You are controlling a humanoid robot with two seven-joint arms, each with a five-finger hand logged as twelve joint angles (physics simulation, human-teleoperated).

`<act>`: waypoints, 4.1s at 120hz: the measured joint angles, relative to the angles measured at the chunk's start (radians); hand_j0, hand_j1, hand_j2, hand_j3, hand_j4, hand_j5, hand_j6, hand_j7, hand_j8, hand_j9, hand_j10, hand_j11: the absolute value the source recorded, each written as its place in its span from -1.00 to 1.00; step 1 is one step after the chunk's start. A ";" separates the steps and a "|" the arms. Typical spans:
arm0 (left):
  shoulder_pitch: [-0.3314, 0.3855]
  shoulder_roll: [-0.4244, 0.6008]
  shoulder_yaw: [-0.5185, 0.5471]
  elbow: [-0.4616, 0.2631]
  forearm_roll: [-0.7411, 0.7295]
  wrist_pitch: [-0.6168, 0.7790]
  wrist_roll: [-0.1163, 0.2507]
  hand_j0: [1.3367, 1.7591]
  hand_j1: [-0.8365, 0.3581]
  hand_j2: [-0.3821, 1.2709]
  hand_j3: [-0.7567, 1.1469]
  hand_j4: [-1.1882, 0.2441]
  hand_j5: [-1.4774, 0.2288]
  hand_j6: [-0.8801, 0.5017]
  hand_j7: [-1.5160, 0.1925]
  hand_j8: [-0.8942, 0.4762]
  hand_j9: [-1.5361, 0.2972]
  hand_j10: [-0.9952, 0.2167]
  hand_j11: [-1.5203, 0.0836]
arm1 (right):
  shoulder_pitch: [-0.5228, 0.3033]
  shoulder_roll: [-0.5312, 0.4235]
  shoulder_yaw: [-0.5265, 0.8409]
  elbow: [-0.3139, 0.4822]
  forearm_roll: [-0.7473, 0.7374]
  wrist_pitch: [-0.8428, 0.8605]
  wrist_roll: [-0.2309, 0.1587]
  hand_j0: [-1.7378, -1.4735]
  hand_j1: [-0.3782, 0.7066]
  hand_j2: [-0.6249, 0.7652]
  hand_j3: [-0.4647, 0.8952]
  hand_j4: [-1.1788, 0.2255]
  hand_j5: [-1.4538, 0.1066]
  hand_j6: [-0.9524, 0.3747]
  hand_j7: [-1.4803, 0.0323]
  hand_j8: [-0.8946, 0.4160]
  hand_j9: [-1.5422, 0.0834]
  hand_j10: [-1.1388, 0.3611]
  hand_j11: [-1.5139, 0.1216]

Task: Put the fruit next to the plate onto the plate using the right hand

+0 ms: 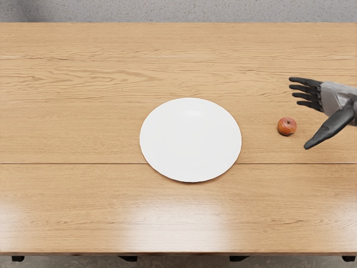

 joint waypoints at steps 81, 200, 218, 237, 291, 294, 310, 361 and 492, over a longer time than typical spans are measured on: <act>0.004 0.000 0.062 0.004 0.000 0.000 0.000 0.52 0.96 -0.54 -0.21 0.64 0.72 0.26 0.76 0.29 0.66 0.63 0.88 | 0.346 -0.213 -0.716 -0.024 -0.171 -0.526 0.000 -0.40 -0.95 -0.10 -0.32 0.68 0.86 0.43 0.96 0.36 0.90 0.52 0.85; 0.008 0.000 0.101 0.009 0.000 0.000 0.000 0.52 0.96 -0.53 -0.21 0.64 0.72 0.26 0.76 0.29 0.66 0.63 0.88 | 0.717 -0.068 -1.277 -0.136 -0.387 -0.742 0.000 -0.40 -0.93 -0.10 -0.32 0.66 0.85 0.41 0.94 0.34 0.88 0.50 0.84; 0.008 0.000 0.101 0.009 0.000 0.000 0.000 0.52 0.96 -0.53 -0.21 0.64 0.72 0.26 0.76 0.29 0.66 0.63 0.88 | 0.714 -0.031 -1.309 -0.168 -0.386 -0.771 0.000 -0.40 -0.87 -0.11 -0.32 0.62 0.80 0.37 0.90 0.30 0.84 0.47 0.79; 0.008 0.000 0.101 0.009 0.000 0.000 0.000 0.52 0.96 -0.53 -0.21 0.64 0.72 0.26 0.76 0.29 0.66 0.63 0.88 | 0.712 0.002 -1.347 -0.204 -0.386 -0.819 0.000 -0.40 -0.71 -0.13 -0.32 0.52 0.68 0.26 0.77 0.19 0.72 0.37 0.68; 0.008 0.000 0.101 0.009 0.000 0.000 0.000 0.52 0.96 -0.53 -0.21 0.64 0.72 0.26 0.76 0.29 0.66 0.63 0.88 | 0.720 0.018 -1.465 -0.269 -0.376 -0.915 0.000 -0.40 -0.38 -0.17 -0.32 0.30 0.43 0.04 0.51 -0.04 0.48 0.17 0.44; 0.008 0.000 0.101 0.009 0.000 0.000 0.000 0.52 0.96 -0.53 -0.21 0.64 0.72 0.26 0.76 0.29 0.66 0.63 0.88 | 0.720 0.019 -1.466 -0.270 -0.375 -0.915 0.000 -0.40 -0.34 -0.17 -0.32 0.28 0.41 0.01 0.49 -0.06 0.46 0.15 0.42; 0.008 0.000 0.101 0.009 0.000 0.000 0.000 0.52 0.96 -0.53 -0.21 0.64 0.72 0.26 0.76 0.29 0.66 0.63 0.88 | 0.730 0.027 -1.469 -0.273 -0.354 -0.917 0.000 -0.40 -0.14 -0.20 -0.32 0.15 0.25 -0.13 0.32 -0.21 0.31 0.02 0.26; 0.008 0.000 0.101 0.009 0.000 0.000 0.000 0.52 0.96 -0.53 -0.21 0.64 0.72 0.26 0.76 0.29 0.66 0.63 0.88 | 0.737 0.032 -1.472 -0.271 -0.318 -0.917 -0.003 -0.35 0.22 -0.07 -0.32 -0.15 -0.12 -0.22 -0.05 -0.19 -0.05 -0.21 -0.09; 0.008 0.000 0.101 0.009 0.000 0.000 0.000 0.52 0.96 -0.54 -0.21 0.64 0.72 0.26 0.76 0.29 0.66 0.62 0.88 | 0.801 0.277 -1.313 -0.261 -0.222 -0.913 0.001 -0.36 0.29 0.56 -0.31 -0.51 -0.68 -0.19 -0.54 -0.18 -0.57 -0.33 -0.63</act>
